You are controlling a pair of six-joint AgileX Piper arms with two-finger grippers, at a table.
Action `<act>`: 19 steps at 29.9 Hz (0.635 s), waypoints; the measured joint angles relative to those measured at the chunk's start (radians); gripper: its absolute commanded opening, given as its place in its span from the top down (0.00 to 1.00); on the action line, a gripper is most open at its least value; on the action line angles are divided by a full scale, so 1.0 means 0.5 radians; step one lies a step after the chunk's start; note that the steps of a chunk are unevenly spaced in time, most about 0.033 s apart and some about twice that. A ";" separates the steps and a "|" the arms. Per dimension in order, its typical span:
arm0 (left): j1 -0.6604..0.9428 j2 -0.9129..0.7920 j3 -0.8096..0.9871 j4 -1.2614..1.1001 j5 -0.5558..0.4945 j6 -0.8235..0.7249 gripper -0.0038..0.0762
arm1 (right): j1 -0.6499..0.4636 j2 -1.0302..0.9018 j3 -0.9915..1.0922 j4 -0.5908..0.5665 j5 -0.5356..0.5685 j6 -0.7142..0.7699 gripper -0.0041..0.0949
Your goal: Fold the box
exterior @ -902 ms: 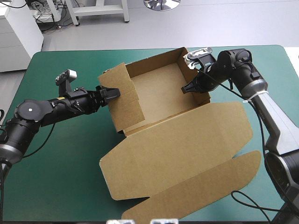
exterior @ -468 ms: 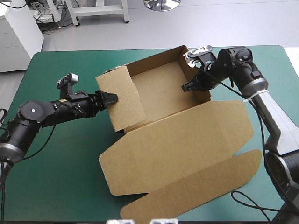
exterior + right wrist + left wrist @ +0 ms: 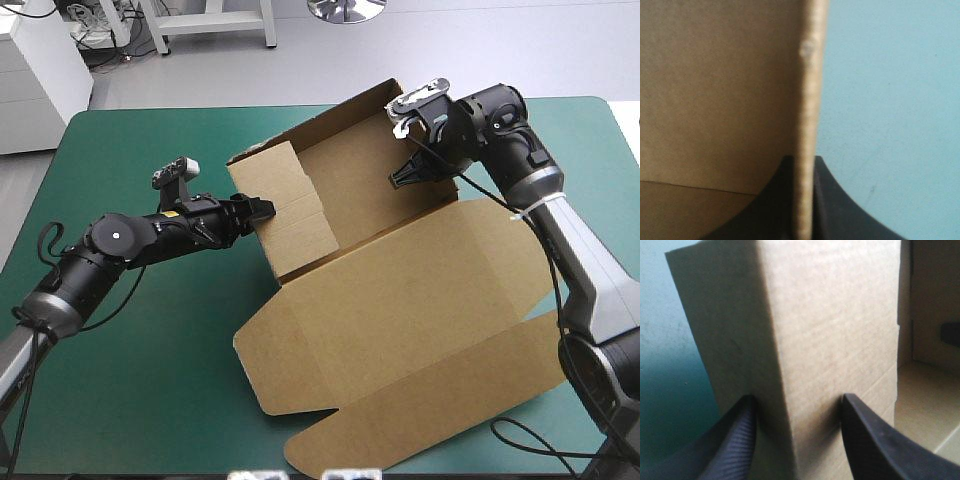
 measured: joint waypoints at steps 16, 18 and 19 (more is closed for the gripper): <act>-0.003 0.067 0.005 0.010 0.118 -0.002 0.49 | 0.000 0.000 0.000 -0.029 0.034 -0.008 0.97; -0.003 0.067 0.005 0.010 0.116 -0.002 0.46 | 0.000 0.000 0.000 -0.029 0.036 -0.008 0.97; -0.003 0.067 0.005 0.010 0.114 -0.002 0.44 | 0.000 0.000 0.000 -0.029 0.036 -0.008 0.97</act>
